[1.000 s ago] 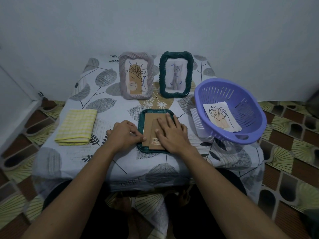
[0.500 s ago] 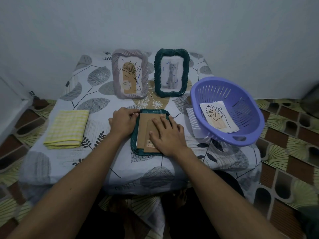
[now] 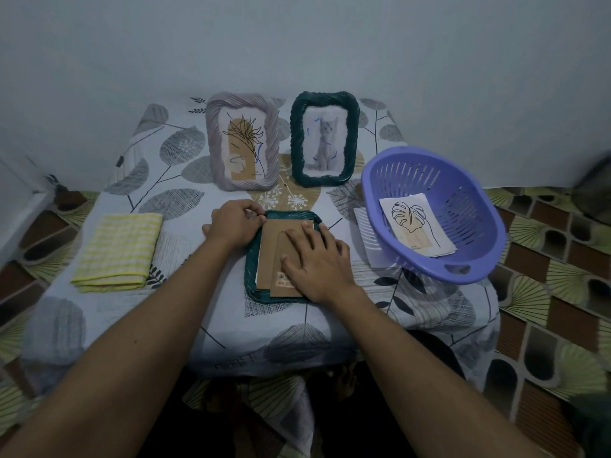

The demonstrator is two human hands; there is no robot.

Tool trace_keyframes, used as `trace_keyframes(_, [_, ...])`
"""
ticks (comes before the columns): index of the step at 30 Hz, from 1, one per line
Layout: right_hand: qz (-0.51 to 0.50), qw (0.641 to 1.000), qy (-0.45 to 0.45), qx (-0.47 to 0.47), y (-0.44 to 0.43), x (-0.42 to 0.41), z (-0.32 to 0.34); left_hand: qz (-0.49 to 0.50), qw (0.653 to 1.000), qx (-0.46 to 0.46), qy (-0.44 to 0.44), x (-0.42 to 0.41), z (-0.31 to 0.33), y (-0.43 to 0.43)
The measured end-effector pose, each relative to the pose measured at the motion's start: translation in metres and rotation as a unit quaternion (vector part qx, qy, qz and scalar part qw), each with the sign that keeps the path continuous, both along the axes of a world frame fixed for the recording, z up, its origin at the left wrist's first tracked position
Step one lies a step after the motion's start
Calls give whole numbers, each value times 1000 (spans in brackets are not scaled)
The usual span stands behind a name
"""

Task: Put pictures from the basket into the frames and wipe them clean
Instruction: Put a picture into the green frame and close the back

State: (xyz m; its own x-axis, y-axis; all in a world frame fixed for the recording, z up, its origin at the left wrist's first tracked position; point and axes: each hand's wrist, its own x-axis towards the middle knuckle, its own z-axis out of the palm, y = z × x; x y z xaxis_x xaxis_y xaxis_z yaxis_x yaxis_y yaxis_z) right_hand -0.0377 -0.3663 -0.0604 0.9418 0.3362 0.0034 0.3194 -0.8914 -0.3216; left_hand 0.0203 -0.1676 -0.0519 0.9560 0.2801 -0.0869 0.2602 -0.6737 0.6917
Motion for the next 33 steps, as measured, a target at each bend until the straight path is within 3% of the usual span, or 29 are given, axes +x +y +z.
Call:
trace_keyframes(7, [-3, 1000, 4, 0, 1, 0, -1, -35, 996, 77, 14, -1, 3, -3])
trace_keyframes(16, [-6, 1000, 3, 8, 1, -1, 0, -31, 996, 78, -21, -4, -1, -1])
trace_keyframes(22, [-6, 1000, 4, 6, 1, -2, 1, -55, 996, 27, -60, -19, -9, 7])
trace_keyframes(27, [-5, 1000, 12, 4, 1, -2, 2, -91, 986, 106, -88, -48, -17, 4])
trace_keyframes(33, [-8, 999, 28, 21, 1, -1, 2, -121, 972, 203, -11, -88, -21, -3])
